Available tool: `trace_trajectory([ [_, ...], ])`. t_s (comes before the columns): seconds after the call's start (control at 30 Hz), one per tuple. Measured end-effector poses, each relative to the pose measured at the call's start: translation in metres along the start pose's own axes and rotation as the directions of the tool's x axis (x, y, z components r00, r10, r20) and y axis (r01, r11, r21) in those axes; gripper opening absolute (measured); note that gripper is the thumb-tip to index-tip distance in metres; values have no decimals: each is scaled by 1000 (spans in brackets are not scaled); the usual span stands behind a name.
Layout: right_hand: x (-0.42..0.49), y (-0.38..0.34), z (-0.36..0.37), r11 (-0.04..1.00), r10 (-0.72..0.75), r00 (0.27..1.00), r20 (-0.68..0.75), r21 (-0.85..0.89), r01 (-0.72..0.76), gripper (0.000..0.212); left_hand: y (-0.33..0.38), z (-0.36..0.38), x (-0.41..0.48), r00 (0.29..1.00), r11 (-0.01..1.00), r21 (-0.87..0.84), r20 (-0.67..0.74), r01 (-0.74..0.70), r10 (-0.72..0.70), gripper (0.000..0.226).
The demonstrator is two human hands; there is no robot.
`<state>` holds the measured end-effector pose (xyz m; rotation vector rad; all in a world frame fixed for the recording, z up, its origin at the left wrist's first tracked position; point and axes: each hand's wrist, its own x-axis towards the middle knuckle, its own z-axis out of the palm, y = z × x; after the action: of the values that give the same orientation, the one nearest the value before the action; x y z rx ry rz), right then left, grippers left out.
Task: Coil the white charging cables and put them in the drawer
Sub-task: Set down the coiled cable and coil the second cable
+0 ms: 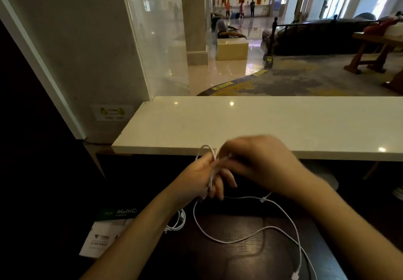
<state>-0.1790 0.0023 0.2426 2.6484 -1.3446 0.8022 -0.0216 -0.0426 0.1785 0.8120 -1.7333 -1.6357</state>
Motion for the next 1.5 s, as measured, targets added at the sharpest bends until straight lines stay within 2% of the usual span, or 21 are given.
trace_trajectory([
  [0.1, 15, 28, -11, 947, 209, 975, -80, 264, -182, 27, 3, -8, -7, 978, 930, -356, 208, 86, -11, 41],
  [0.2, 13, 50, 5, 873, 324, 943, -76, 407, -268, 22, 7, -17, -10, 897, 678, -702, 418, 218, 145, 46],
  [0.3, -2, 51, 40, 812, 412, 911, -6, 455, -364, 29, 14, -18, -6, 846, 414, -871, 416, 266, 332, 41],
  [0.37, -16, 43, 66, 792, 448, 894, 30, 451, -412, 36, 24, -17, -3, 880, 362, -915, 313, 178, 357, 40],
  [0.4, -22, 38, 76, 790, 444, 894, 63, 443, -424, 37, 30, -17, 1, 915, 397, -914, 230, 86, 331, 40],
  [0.43, -26, 32, 82, 797, 428, 897, 108, 424, -431, 37, 34, -17, 5, 955, 483, -875, 122, -24, 270, 42],
  [0.47, -29, 26, 84, 817, 397, 904, 158, 388, -427, 37, 35, -18, 10, 977, 599, -791, 4, -128, 214, 43],
  [0.53, -31, 13, 80, 877, 308, 923, 231, 306, -370, 37, 31, -21, 20, 964, 807, -527, -176, -264, 201, 41],
  [0.6, -29, 2, 66, 943, 194, 953, 235, 223, -247, 36, 25, -19, 25, 946, 938, -208, -228, -278, 229, 39],
  [0.63, -27, -2, 57, 968, 135, 968, 214, 178, -175, 34, 21, -19, 26, 948, 965, -67, -216, -254, 235, 39],
  [0.67, -24, -5, 46, 982, 92, 979, 184, 144, -119, 30, 18, -18, 25, 960, 977, 32, -183, -211, 213, 38],
  [0.73, -15, -2, 22, 989, 72, 993, 94, 126, -83, 27, 15, -20, 19, 993, 992, 101, -83, -79, 88, 33],
  [0.83, -1, 18, -14, 974, 151, 985, -85, 184, -134, 30, 15, -20, 8, 994, 997, 63, 90, 52, -58, 32],
  [0.9, 8, 35, -25, 958, 210, 967, -142, 229, -174, 28, 13, -21, 0, 972, 986, -116, 216, 118, -91, 44],
  [1.0, 16, 49, -15, 917, 279, 956, -92, 321, -237, 40, 10, -22, -7, 901, 885, -423, 434, 196, 8, 56],
  [1.1, 15, 45, 14, 836, 328, 944, 23, 459, -302, 34, 14, -20, -6, 825, 750, -618, 536, 237, 181, 43],
  [1.17, 9, 33, 30, 740, 355, 928, 110, 574, -351, 40, 20, -20, -5, 808, 657, -705, 535, 266, 247, 37],
  [1.23, 2, 16, 35, 557, 357, 906, 229, 727, -403, 48, 23, -21, -3, 819, 573, -769, 506, 284, 272, 35],
  [1.3, -3, 7, 34, 381, 288, 913, 290, 840, -386, 36, 22, -25, -1, 838, 527, -801, 474, 284, 269, 34],
  [1.37, -4, 7, 30, 344, 271, 920, 282, 865, -366, 16, 19, -28, 0, 868, 538, -798, 443, 270, 222, 34],
  [1.5, -3, 8, 27, 381, 340, 893, 295, 825, -417, 21, 16, -24, -4, 963, 707, -690, 266, 155, 48, 36],
])
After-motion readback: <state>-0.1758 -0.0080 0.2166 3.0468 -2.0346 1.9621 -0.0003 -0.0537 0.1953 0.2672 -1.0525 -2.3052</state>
